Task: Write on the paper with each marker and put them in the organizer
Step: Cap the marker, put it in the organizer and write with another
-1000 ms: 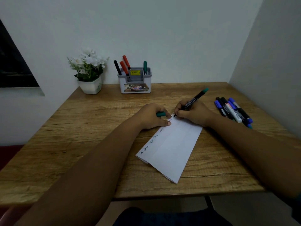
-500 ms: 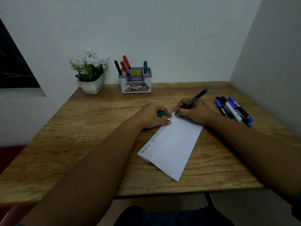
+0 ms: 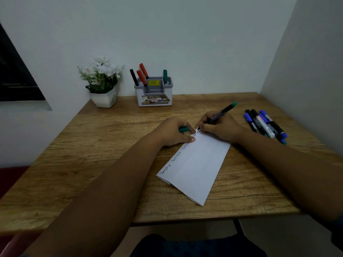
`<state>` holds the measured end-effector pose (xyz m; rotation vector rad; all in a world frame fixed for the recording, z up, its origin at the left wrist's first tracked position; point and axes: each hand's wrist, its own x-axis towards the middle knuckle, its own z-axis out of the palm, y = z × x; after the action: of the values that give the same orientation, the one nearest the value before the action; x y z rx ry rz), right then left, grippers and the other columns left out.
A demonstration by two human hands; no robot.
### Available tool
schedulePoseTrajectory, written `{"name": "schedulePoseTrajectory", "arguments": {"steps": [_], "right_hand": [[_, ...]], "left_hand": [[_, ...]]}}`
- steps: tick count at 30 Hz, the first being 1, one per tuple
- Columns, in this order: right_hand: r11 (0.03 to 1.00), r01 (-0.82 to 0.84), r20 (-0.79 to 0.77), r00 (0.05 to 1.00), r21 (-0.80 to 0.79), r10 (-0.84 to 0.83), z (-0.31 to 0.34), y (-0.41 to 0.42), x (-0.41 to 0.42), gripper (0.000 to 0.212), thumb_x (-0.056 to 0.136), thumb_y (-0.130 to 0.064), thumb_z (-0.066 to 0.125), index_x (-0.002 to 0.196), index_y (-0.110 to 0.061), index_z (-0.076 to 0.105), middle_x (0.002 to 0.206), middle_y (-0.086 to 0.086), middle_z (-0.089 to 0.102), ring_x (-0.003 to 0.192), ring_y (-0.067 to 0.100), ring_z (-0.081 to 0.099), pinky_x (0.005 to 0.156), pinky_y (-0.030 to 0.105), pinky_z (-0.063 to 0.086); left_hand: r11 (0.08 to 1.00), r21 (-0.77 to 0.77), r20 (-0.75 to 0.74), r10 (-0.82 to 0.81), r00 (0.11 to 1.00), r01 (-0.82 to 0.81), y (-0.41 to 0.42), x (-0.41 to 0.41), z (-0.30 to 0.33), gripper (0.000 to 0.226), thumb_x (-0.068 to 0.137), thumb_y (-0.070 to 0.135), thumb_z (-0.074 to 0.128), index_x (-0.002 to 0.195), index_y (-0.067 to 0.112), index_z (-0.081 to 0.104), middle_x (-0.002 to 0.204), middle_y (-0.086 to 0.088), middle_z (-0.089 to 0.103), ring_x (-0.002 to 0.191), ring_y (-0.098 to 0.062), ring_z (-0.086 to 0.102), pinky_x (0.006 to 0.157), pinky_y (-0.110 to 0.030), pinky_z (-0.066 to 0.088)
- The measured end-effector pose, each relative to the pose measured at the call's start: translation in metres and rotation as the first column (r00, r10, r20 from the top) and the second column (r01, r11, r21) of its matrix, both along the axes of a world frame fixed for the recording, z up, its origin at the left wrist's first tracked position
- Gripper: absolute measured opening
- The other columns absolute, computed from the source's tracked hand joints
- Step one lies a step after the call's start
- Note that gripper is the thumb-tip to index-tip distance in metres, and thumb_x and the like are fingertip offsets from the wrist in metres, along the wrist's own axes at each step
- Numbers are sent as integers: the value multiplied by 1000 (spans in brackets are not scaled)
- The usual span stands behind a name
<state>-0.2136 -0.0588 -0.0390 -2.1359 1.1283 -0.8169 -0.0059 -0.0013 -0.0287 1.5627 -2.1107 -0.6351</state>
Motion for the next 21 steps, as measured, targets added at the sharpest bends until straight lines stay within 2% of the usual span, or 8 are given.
{"name": "schedulePoseTrajectory", "arguments": {"steps": [8, 14, 18, 21], "right_hand": [[1000, 14, -37, 999, -7, -14, -1, -2, 0, 7, 85, -15, 67, 82, -19, 72, 82, -14, 70, 79, -6, 61, 70, 10, 43], [998, 56, 96, 994, 29, -59, -2, -1, -1, 15, 85, -9, 64, 75, -18, 71, 75, -15, 71, 72, -7, 62, 66, 6, 45], [999, 48, 7, 999, 22, -48, -1, -1, 1, 7, 85, -12, 66, 80, -16, 71, 74, -26, 69, 74, -13, 60, 63, -1, 38], [998, 49, 13, 999, 33, -49, -1, -2, -1, 8, 84, -12, 67, 79, -17, 71, 75, -23, 70, 75, -11, 61, 64, 0, 40]], "left_hand": [[1000, -5, 2, -1, 1000, 1, -1, 0, -1, 30, 78, 38, 77, 107, 30, 72, 110, 6, 65, 98, -11, 56, 80, -25, 44], [1000, -12, 4, -6, 1000, 6, -2, 0, -2, 29, 78, 38, 77, 105, 30, 72, 109, 6, 66, 98, -11, 57, 79, -26, 44], [1000, -16, 7, -4, 1000, 4, -2, 1, -2, 29, 78, 39, 77, 105, 30, 72, 110, 5, 66, 100, -12, 57, 82, -26, 46], [1000, -15, 4, -3, 1000, 3, -2, 0, -2, 29, 78, 39, 77, 105, 31, 72, 109, 6, 66, 100, -12, 56, 80, -26, 44]]}}
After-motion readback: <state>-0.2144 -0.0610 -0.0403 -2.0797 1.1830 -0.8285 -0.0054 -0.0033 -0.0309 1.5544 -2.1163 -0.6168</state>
